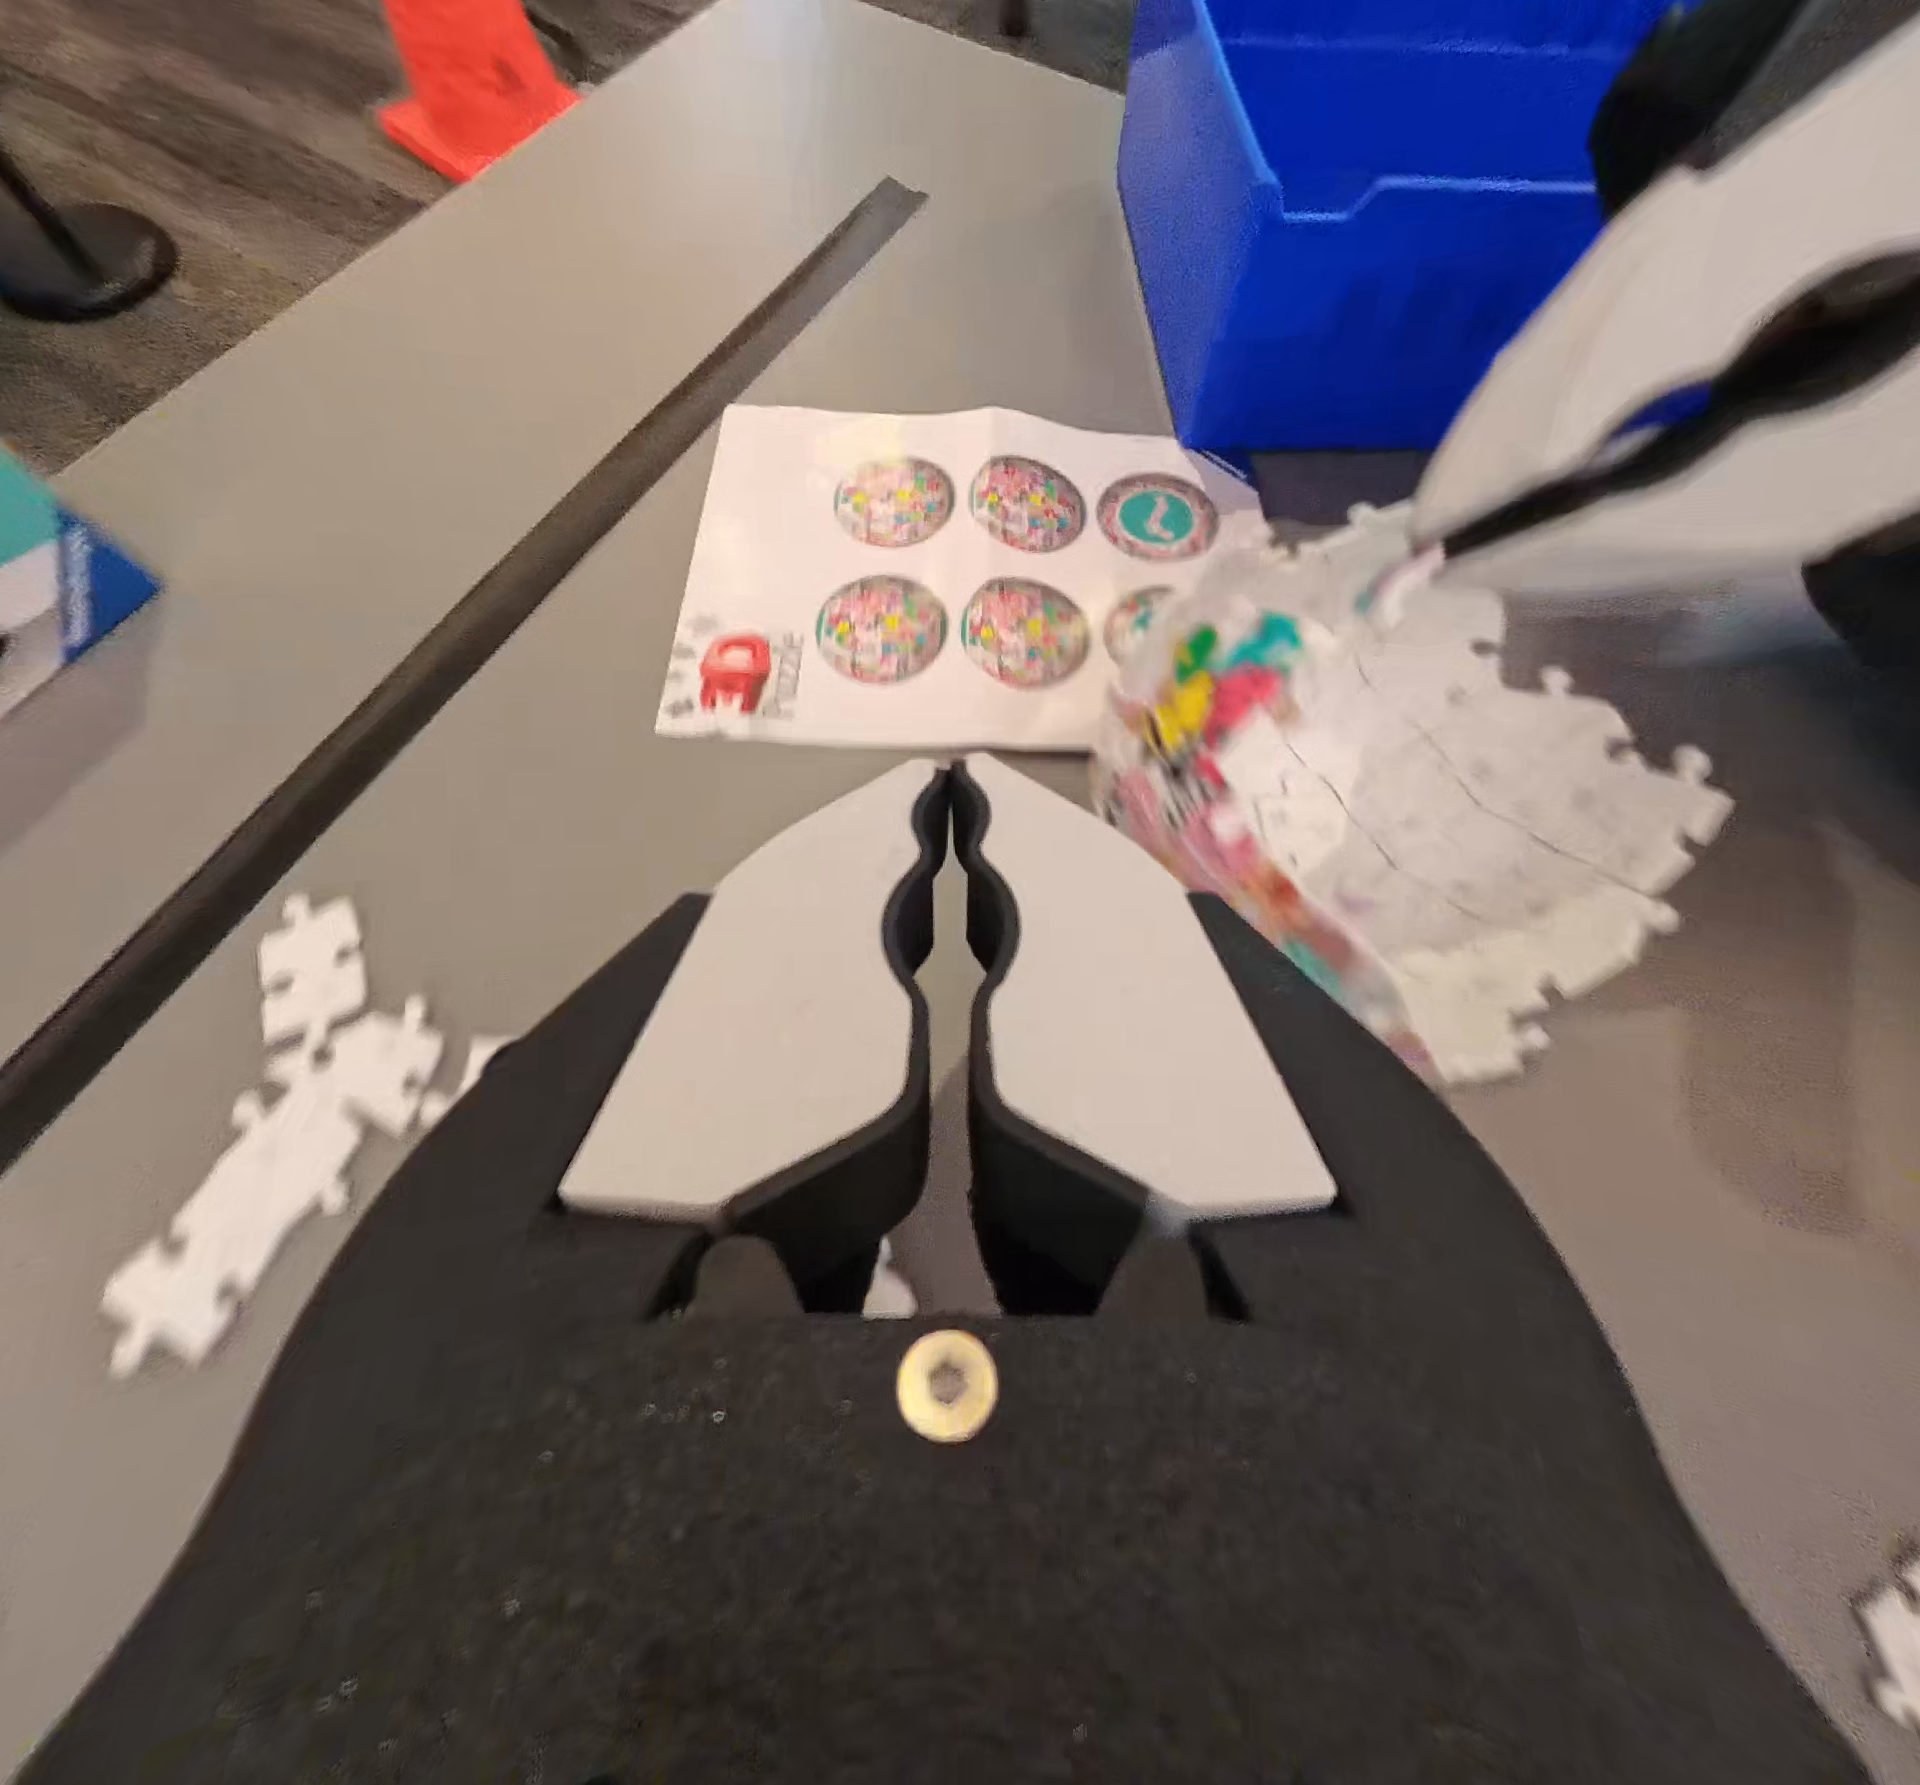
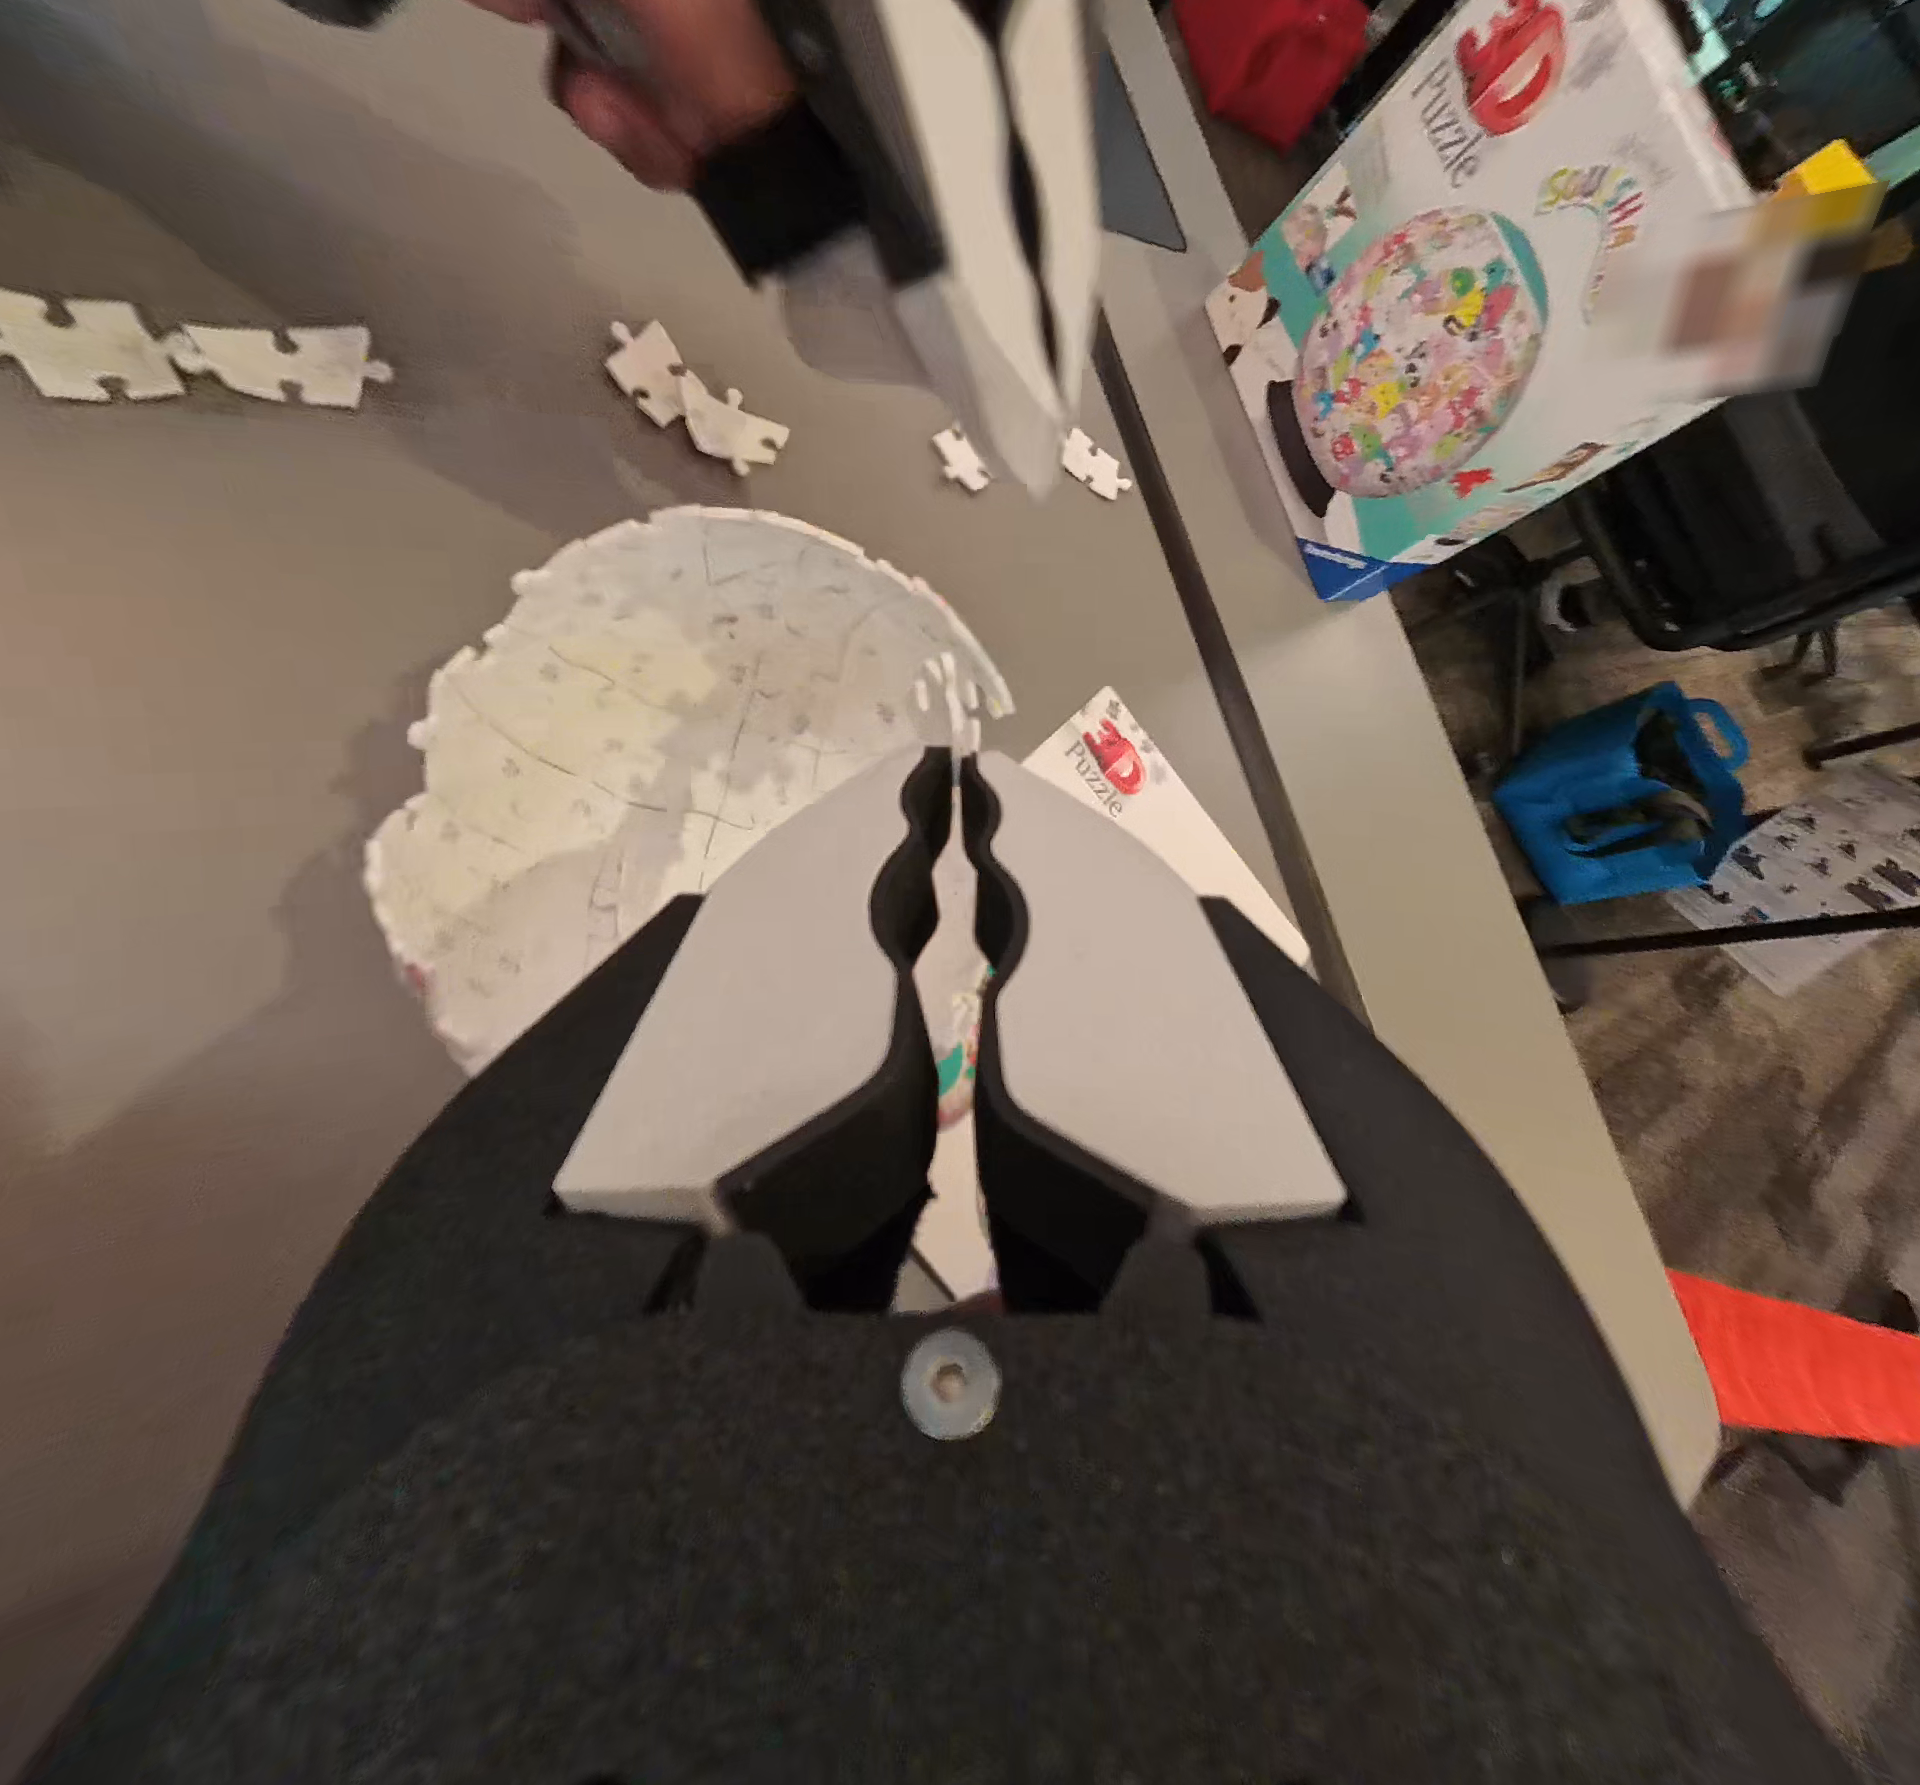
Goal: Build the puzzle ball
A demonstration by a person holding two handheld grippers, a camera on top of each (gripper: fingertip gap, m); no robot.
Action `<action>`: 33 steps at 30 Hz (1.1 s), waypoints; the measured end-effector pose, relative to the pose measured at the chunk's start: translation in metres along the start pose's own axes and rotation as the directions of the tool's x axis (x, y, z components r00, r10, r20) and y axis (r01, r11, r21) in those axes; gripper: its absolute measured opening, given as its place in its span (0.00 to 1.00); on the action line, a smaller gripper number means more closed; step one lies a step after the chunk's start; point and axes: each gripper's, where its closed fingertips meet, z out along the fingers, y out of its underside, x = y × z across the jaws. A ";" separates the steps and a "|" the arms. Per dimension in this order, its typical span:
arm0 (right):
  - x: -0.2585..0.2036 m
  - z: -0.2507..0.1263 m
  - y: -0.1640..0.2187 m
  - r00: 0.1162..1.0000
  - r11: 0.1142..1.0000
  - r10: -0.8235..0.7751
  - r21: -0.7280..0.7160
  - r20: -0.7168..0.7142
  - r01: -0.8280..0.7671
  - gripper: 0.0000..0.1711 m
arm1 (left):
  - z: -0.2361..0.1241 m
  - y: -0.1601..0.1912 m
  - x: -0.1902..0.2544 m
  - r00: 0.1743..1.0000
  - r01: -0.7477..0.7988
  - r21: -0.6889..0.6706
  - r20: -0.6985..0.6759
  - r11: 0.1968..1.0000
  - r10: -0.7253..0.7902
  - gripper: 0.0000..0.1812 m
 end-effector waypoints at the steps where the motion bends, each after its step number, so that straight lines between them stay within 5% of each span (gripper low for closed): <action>1: 0.000 0.006 0.003 1.000 1.000 -0.016 -0.008 0.010 0.016 0.01 | 0.014 -0.004 -0.004 1.000 -0.014 -0.011 -0.027 1.000 0.014 0.00; 6: 0.002 0.018 0.017 0.996 0.993 -0.088 -0.074 -0.006 0.087 0.01 | 0.054 -0.012 -0.004 0.977 -0.089 -0.036 -0.195 0.995 0.081 0.00; 12: 0.004 0.026 0.018 0.992 0.986 -0.112 -0.114 0.051 0.117 0.01 | 0.058 -0.013 0.002 0.944 -0.118 -0.028 -0.312 0.993 0.103 0.00; 18: 0.001 0.027 -0.004 0.977 0.964 -0.171 -0.184 0.132 0.193 0.01 | 0.045 0.001 0.001 0.948 -0.139 -0.108 -0.301 0.984 0.101 0.00; 33: 0.005 0.037 0.015 0.951 0.917 -0.251 -0.272 0.179 0.293 0.01 | 0.036 -0.002 0.023 0.935 -0.191 -0.141 -0.326 0.971 0.137 0.00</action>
